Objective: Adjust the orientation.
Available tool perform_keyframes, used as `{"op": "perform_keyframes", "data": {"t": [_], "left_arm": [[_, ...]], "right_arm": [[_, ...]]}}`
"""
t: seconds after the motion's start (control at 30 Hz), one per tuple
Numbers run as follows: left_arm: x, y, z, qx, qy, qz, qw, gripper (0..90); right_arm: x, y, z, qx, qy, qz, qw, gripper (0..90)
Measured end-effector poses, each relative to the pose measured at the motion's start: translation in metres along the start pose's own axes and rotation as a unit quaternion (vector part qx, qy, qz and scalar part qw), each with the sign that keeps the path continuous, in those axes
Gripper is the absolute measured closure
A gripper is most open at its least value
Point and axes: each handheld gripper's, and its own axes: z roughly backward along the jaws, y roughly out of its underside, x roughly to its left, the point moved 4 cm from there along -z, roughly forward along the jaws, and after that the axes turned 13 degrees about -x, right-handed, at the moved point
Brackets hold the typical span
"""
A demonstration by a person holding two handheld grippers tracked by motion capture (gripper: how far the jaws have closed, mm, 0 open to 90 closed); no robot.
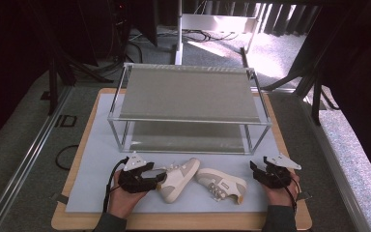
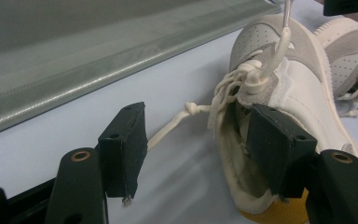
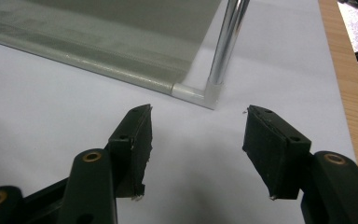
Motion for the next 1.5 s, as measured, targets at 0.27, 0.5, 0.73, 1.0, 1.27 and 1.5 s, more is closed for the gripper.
{"op": "perform_keyframes", "data": {"t": [0.27,0.5,0.73,1.0,1.27,1.5], "left_arm": [[-0.004,0.001,-0.004,0.01,0.0,-0.008,0.9999,37.6],[-0.007,-0.001,-0.012,0.025,0.008,-0.025,0.9993,47.5],[-0.008,-0.003,-0.019,0.039,0.014,-0.036,0.9985,60.6],[-0.008,-0.003,-0.023,0.044,0.027,-0.041,0.9978,70.6],[-0.009,-0.002,-0.02,0.043,0.029,-0.035,0.998,79.2],[-0.005,-0.006,-0.014,0.029,0.011,-0.018,0.9994,81.1]], "right_arm": [[-0.001,0.0,0.001,0.0,0.004,-0.001,1.0,41.4],[-0.001,0.0,0.001,-0.001,0.005,0.001,1.0,41.1],[-0.002,0.001,0.001,0.0,0.007,0.0,1.0,40.9],[-0.002,0.002,0.0,0.002,0.007,0.002,1.0,40.9],[-0.003,0.003,0.001,0.002,0.008,0.0,1.0,40.9],[-0.004,0.003,0.003,0.0,0.011,-0.002,0.9999,40.9]]}}
